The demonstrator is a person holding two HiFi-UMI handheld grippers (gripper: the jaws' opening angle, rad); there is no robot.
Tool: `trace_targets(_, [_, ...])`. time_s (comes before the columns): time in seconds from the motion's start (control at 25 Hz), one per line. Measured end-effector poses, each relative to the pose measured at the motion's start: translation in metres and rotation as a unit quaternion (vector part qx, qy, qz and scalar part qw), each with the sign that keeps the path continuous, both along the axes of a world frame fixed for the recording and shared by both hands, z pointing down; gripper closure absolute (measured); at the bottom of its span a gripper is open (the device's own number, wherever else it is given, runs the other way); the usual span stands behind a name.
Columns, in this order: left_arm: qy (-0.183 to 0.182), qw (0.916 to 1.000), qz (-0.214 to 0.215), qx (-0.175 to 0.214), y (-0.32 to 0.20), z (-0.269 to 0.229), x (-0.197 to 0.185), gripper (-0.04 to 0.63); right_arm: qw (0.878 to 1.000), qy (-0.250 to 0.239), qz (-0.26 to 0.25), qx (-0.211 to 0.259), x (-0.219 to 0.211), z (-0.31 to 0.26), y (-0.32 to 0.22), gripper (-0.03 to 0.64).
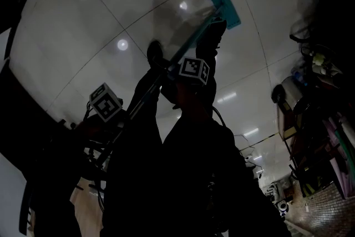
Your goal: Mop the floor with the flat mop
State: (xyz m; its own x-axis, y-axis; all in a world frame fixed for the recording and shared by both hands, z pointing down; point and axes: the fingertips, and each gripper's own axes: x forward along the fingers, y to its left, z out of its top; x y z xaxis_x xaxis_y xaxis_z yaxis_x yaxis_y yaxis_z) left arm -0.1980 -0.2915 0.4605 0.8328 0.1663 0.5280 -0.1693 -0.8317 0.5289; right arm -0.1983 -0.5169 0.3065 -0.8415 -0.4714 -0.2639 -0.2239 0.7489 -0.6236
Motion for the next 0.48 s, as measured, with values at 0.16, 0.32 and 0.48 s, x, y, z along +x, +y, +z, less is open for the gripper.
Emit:
trace_targets(0.16, [-0.006,0.9999,0.005,0.007,-0.007,-0.006,-0.004,0.574,1.000,-0.007,0.004,0.000,0.001,-0.007,-0.004,0.546])
trace_targets(0.32, [0.002,0.9999,0.011,-0.005,-0.004,-0.024,0.017,0.574,1.000,-0.019,0.009,-0.004,0.022,-0.024,-0.006,0.546])
trace_targets(0.48, [0.002,0.9999,0.013,-0.004,-0.003,-0.048,0.052,0.574,1.000,-0.028,0.008,-0.001,0.057,-0.048,-0.006,0.546])
